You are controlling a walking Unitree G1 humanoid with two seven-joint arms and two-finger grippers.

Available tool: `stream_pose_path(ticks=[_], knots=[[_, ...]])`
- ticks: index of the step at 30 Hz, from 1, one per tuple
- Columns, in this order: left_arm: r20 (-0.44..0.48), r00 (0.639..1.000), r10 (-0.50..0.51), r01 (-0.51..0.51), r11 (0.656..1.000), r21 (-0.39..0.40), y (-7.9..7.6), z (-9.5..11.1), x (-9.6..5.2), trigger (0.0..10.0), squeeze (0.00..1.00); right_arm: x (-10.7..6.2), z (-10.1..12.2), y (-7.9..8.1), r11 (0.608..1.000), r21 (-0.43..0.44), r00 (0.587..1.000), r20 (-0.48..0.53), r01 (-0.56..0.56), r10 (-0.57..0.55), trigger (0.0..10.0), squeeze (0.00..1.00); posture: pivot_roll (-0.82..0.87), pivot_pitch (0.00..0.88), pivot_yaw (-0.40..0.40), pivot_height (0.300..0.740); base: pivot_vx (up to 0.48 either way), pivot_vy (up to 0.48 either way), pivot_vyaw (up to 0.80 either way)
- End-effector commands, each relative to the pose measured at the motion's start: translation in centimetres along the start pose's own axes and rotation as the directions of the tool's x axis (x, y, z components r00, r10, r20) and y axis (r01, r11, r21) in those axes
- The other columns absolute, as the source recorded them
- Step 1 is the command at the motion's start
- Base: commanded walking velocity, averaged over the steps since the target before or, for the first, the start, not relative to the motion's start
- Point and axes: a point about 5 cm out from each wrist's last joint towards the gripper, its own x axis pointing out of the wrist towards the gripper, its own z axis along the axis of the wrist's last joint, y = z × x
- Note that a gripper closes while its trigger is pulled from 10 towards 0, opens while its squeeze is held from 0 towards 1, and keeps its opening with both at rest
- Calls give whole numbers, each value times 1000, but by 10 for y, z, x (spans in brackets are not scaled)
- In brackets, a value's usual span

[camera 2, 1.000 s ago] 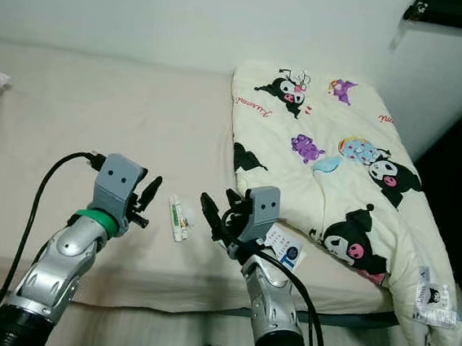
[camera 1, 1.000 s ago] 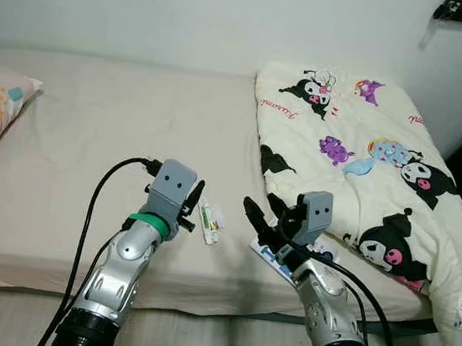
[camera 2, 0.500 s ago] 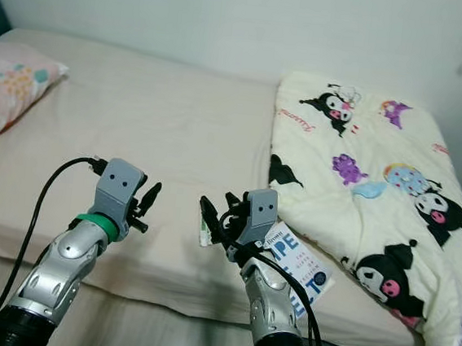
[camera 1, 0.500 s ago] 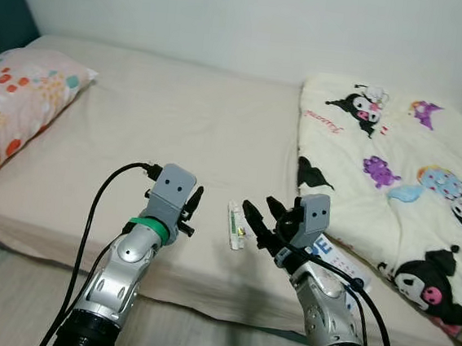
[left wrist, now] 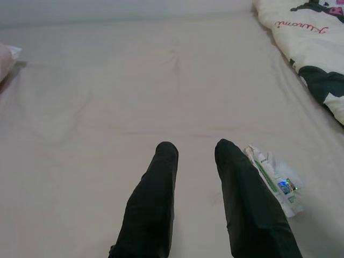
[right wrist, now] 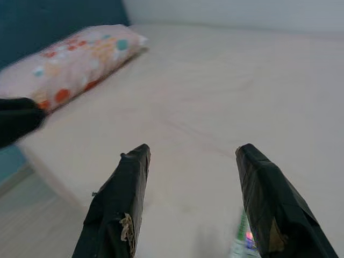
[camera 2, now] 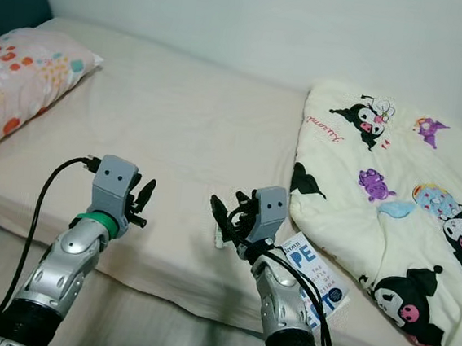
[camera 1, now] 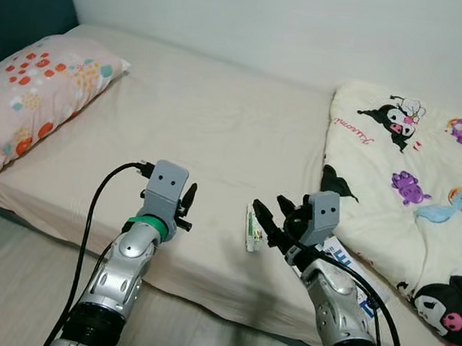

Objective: Clean up the room

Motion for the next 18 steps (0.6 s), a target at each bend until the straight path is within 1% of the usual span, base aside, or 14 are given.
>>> stream_pose_path(ticks=[1,6,12,13,14,17,18], knots=[[-11,1000,-19,19,1000,0,-4,-3,1,10000,0,-2,-4,-6,999,5,999,-16,44,-44,10000,0,-47,23,10,719,0,0,0],[-9,1000,-29,29,1000,3,-6,-3,2,10000,0,-3,-6,-6,997,31,997,-18,70,-69,10000,0,-47,19,10,719,0,0,0],[-10,999,-42,42,999,1,-9,-3,3,10000,0,-2,-7,-6,996,29,996,-28,88,-87,10000,0,-55,13,12,719,0,0,0],[-11,999,-49,49,999,0,-10,-4,3,10000,0,-2,-7,-7,995,30,995,-28,96,-95,10000,0,-55,13,12,719,0,0,0],[-19,997,-81,81,997,-1,-15,-4,3,10000,0,-2,-7,-9,991,31,991,-27,132,-131,10000,0,-62,9,19,719,0,0,0],[-27,995,-98,98,995,5,-17,-5,3,10000,0,-2,-7,-10,988,30,988,-23,153,-152,10000,0,-62,9,19,719,0,0,0],[-36,992,-121,122,992,38,-20,-6,2,10000,0,-2,-7,-11,986,23,986,-22,168,-168,10000,0,-65,6,26,719,0,0,0]])
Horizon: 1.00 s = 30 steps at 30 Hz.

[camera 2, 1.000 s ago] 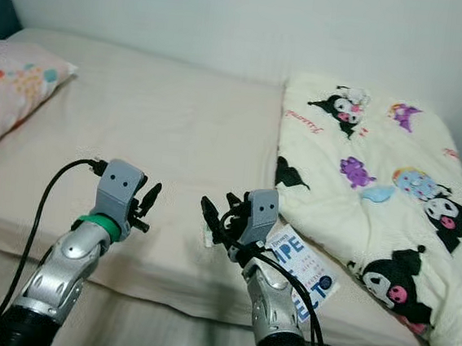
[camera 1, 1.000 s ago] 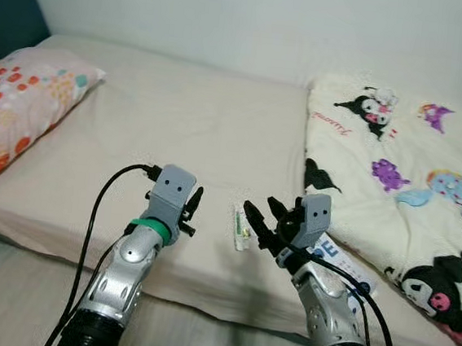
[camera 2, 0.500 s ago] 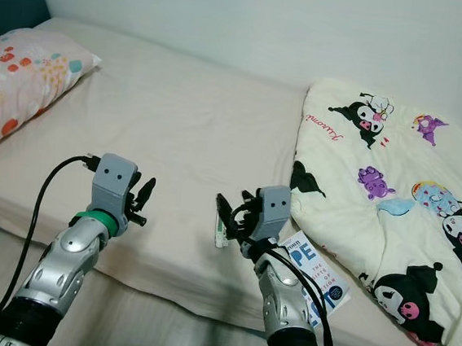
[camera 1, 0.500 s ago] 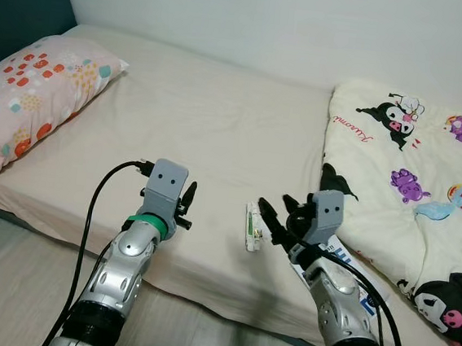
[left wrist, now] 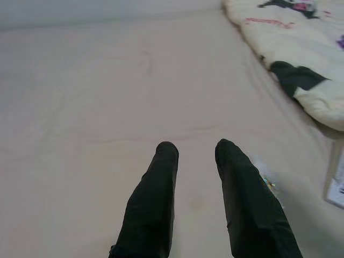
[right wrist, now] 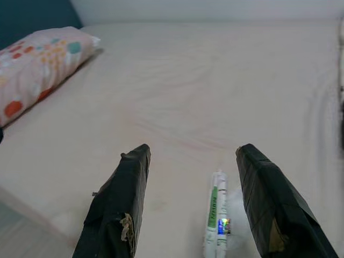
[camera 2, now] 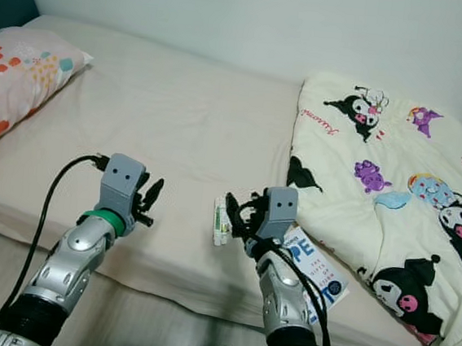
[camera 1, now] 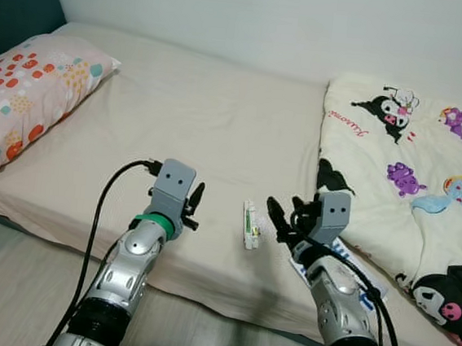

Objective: Clean up the room

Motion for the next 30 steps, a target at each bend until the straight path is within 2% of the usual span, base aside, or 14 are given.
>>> stream_pose_path(ticks=[1,4,10,18,30], knots=[[-42,998,-40,42,998,37,-6,-7,-1,10000,0,-2,-5,-5,999,-6,999,-15,39,-40,10000,0,-65,6,26,719,0,0,0],[-31,998,-61,62,997,41,-8,-6,-2,10000,0,-2,-3,-7,997,-23,997,3,74,-74,10000,0,-67,3,31,714,0,0,0],[-20,998,-59,58,998,-18,-6,-2,1,10000,0,-3,-3,-9,993,-45,994,8,105,-105,10000,0,-70,3,30,689,0,0,0],[-15,998,-57,57,998,-29,-7,-1,2,10000,0,-3,-2,-15,989,-59,991,6,134,-134,10000,0,-73,10,25,654,0,0,0],[-18,998,-53,53,998,-29,-6,-2,1,10000,0,-4,-4,-15,987,-62,989,1,147,-147,10000,0,-74,16,26,604,0,0,0]])
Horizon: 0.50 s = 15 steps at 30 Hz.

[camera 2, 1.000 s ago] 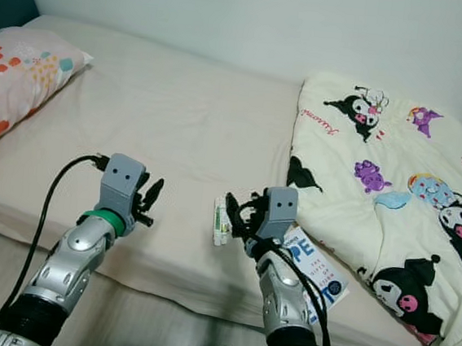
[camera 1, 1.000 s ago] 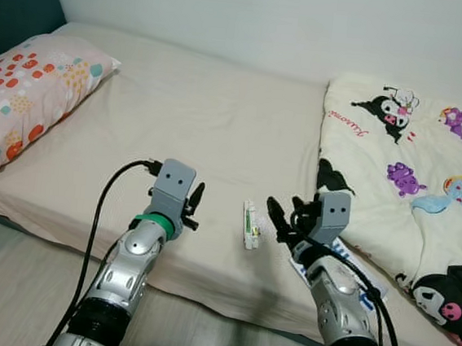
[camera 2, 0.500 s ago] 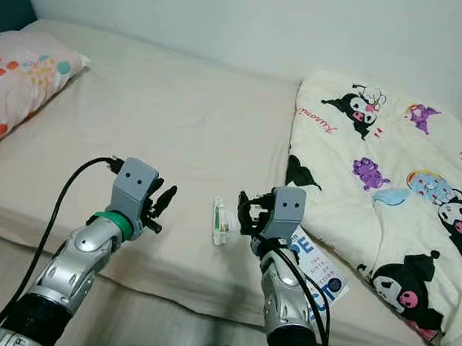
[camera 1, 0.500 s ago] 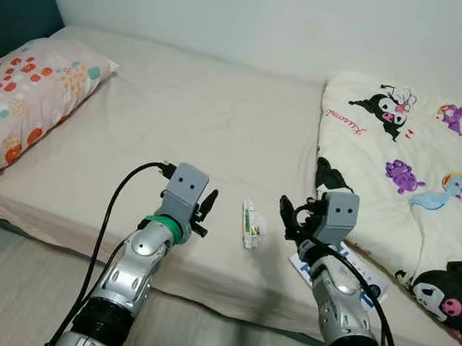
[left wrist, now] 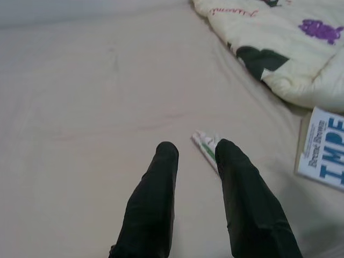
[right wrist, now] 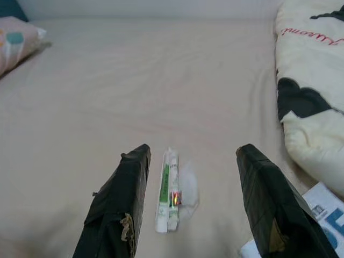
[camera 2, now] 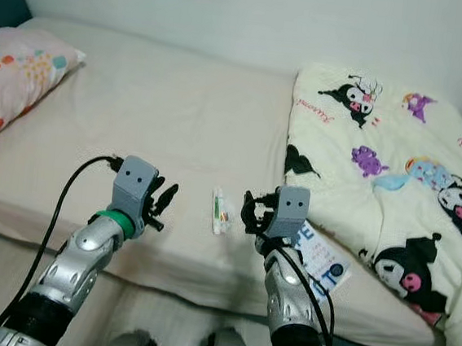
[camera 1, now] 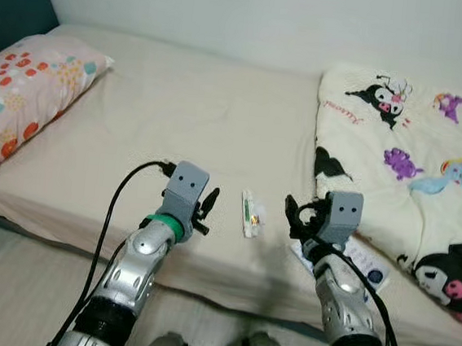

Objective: Clean up the room

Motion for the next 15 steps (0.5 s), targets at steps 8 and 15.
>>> stream_pose_path(ticks=[8,15], knots=[[-31,1000,5,-5,1000,-8,1,-7,-2,10000,0,-3,-7,-1,1000,3,1000,-25,13,-13,10000,0,-73,21,25,574,0,0,0],[-27,999,27,-27,1000,-15,2,-5,-1,10000,0,-2,-6,0,1000,-4,1000,-18,8,-8,10000,0,-68,32,30,539,0,0,0]])
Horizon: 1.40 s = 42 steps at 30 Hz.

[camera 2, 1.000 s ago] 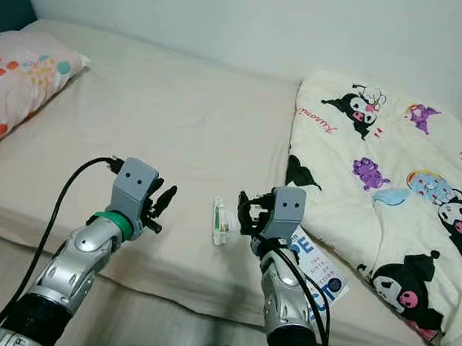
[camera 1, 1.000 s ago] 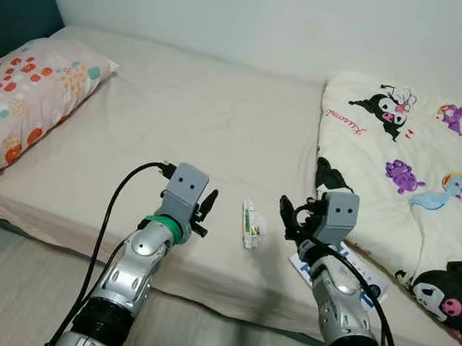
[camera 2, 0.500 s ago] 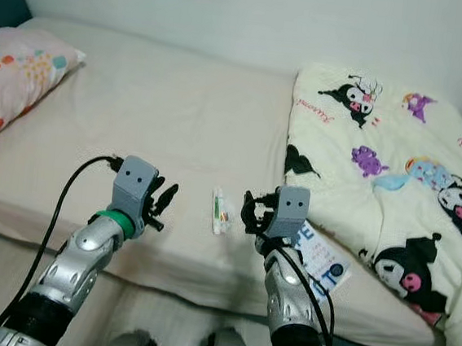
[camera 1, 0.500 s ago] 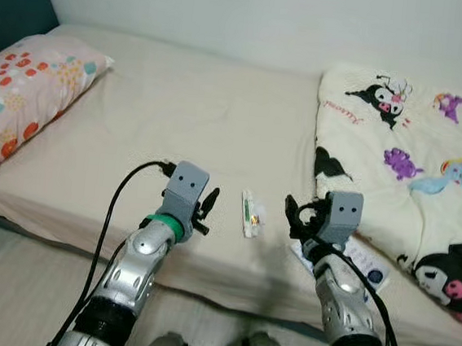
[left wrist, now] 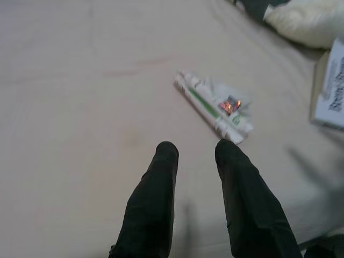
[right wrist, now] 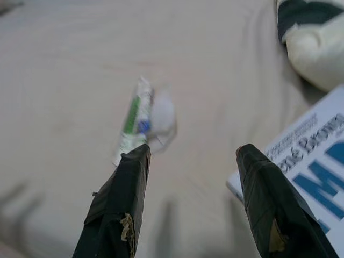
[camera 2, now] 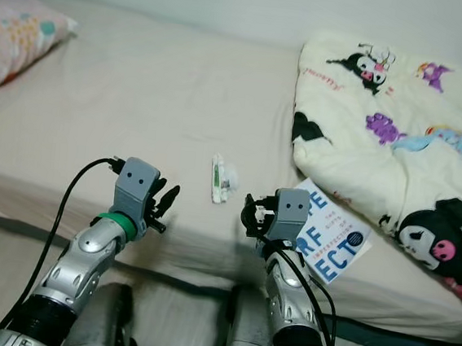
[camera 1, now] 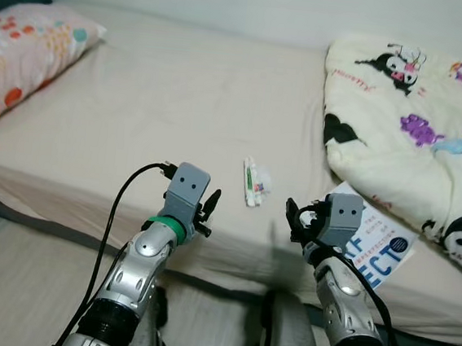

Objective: Clean up the room

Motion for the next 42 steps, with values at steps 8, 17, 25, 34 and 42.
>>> stream_pose_path(ticks=[8,17,25,34,42], knots=[[-11,999,33,-34,999,-6,3,1,1,10000,0,4,4,7,997,5,997,20,-79,79,10000,0,-59,48,33,535,0,0,0],[25,999,48,-47,999,-22,0,13,-5,10000,0,30,27,21,982,-15,981,49,-189,190,10000,0,-19,115,24,535,0,0,0],[62,996,63,-61,998,-35,2,28,-14,10000,0,49,39,22,984,45,984,22,-175,174,10000,0,28,171,23,535,0,0,0],[73,994,82,-80,996,-28,5,40,-34,10000,0,68,54,36,975,82,979,-7,-204,206,10000,0,96,256,30,535,0,0,0],[26,995,95,-94,995,-27,4,38,-55,10000,0,77,63,35,985,50,985,-49,-165,168,10000,0,145,332,39,535,0,0,0]])
